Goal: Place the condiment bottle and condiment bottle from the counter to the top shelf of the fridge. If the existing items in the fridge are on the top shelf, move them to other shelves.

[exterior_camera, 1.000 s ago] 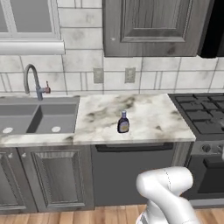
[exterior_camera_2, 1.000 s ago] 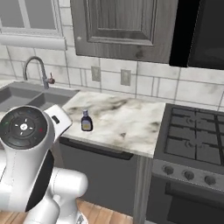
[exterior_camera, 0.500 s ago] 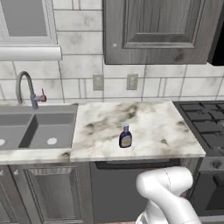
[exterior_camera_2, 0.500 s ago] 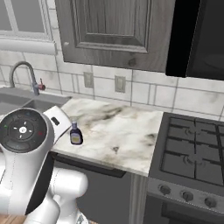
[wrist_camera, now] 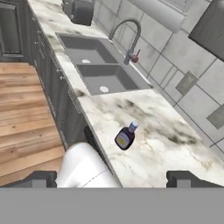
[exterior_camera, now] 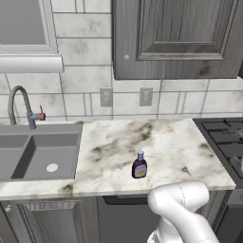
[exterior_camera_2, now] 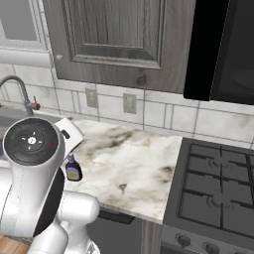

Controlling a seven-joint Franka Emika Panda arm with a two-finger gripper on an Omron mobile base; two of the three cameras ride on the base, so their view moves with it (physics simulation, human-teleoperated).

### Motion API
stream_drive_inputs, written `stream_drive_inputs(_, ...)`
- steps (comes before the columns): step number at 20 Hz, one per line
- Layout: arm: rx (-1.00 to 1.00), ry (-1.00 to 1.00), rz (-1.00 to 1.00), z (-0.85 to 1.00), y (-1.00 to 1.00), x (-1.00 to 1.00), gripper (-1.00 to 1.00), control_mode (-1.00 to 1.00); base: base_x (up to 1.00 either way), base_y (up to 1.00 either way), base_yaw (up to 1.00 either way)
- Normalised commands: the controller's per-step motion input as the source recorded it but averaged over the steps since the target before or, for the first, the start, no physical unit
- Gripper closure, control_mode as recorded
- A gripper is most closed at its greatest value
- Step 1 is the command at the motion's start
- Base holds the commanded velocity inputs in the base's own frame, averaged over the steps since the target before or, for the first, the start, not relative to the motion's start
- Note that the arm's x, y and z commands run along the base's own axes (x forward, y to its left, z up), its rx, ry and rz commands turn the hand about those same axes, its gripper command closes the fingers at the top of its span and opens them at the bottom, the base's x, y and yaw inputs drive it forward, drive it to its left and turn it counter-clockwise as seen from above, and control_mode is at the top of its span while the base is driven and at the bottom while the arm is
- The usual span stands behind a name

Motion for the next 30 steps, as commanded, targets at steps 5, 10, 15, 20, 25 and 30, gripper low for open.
stream_drive_inputs(5,0.00,0.18,0.04,-0.06,0.00,0.79,-1.00,-1.00,0.00,0.00,0.00)
stream_drive_inputs(10,0.05,0.26,0.11,-0.03,0.00,0.94,-1.00,-1.00,0.00,0.00,0.00)
stream_drive_inputs(15,0.18,0.20,0.17,-0.32,-0.07,0.44,-1.00,-1.00,0.00,0.00,0.00)
stream_drive_inputs(20,0.30,0.05,0.12,-0.54,-0.06,0.49,-1.00,-1.00,0.00,0.00,0.00)
stream_drive_inputs(25,0.36,0.00,0.07,-0.68,0.00,0.38,-1.00,-1.00,0.00,0.00,0.00)
stream_drive_inputs(30,0.27,0.00,0.10,-0.64,0.00,0.27,-1.00,-1.00,0.00,0.00,0.00)
